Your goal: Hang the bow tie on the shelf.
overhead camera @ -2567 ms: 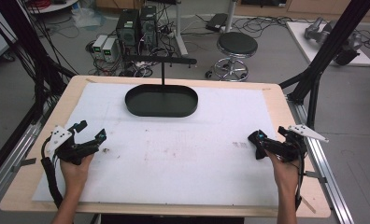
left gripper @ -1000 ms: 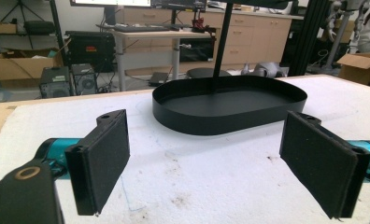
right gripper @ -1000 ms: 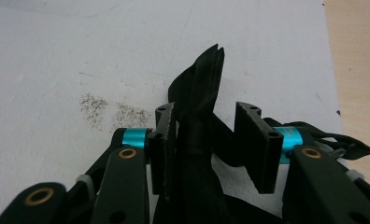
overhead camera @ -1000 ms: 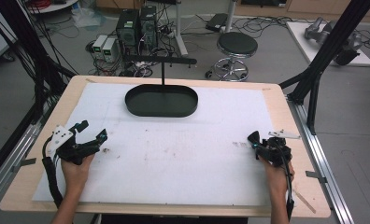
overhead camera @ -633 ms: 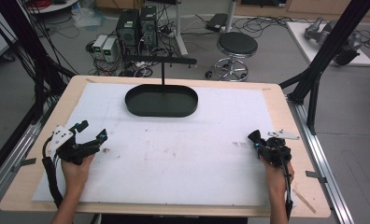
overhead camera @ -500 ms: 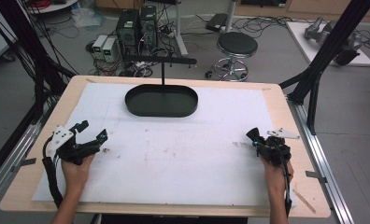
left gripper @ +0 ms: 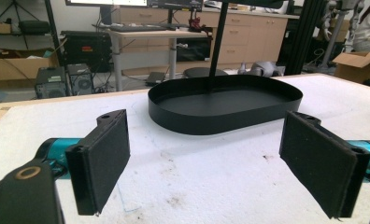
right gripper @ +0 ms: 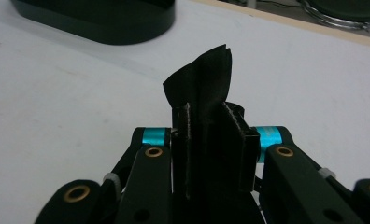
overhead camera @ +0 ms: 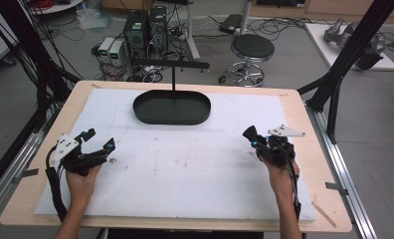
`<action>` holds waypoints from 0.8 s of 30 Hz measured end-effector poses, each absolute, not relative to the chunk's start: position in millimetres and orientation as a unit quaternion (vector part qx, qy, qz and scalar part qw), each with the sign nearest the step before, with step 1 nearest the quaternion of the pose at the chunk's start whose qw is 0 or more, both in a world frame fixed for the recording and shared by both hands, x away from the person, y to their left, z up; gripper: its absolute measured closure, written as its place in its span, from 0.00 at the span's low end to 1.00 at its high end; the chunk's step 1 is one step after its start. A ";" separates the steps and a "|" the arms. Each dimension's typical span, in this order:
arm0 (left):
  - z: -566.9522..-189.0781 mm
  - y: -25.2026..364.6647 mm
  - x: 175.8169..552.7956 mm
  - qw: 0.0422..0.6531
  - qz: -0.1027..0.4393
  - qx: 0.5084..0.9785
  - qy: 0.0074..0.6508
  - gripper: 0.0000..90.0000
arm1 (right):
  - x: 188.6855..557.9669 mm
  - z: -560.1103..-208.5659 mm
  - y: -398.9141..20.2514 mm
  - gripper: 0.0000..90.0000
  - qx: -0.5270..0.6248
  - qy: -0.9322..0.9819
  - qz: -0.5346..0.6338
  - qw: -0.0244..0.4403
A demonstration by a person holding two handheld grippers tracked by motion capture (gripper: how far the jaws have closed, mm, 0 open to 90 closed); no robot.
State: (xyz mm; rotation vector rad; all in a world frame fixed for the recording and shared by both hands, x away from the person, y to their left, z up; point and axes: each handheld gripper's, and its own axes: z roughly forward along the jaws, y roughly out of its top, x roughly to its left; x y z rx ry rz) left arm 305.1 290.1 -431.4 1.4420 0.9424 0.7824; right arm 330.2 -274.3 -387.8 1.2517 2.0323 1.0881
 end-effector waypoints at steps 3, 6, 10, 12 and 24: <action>-431.5 290.4 305.2 0.586 0.335 0.617 0.405 0.18 | 341.3 -377.1 -261.8 0.82 0.441 0.758 0.420 0.234; -431.5 290.2 305.2 0.586 0.334 0.617 0.404 0.18 | 348.7 -371.8 -256.1 0.82 0.429 0.762 0.428 0.227; -431.5 290.1 305.2 0.587 0.334 0.616 0.405 0.18 | 366.3 -362.5 -247.2 0.82 0.413 0.763 0.455 0.198; -431.5 290.2 305.3 0.588 0.334 0.616 0.404 0.18 | 375.3 -358.5 -241.7 0.82 0.402 0.770 0.455 0.198; -431.1 290.6 304.8 0.591 0.334 0.615 0.402 0.18 | 426.7 -338.1 -208.2 0.82 0.367 0.782 0.480 0.151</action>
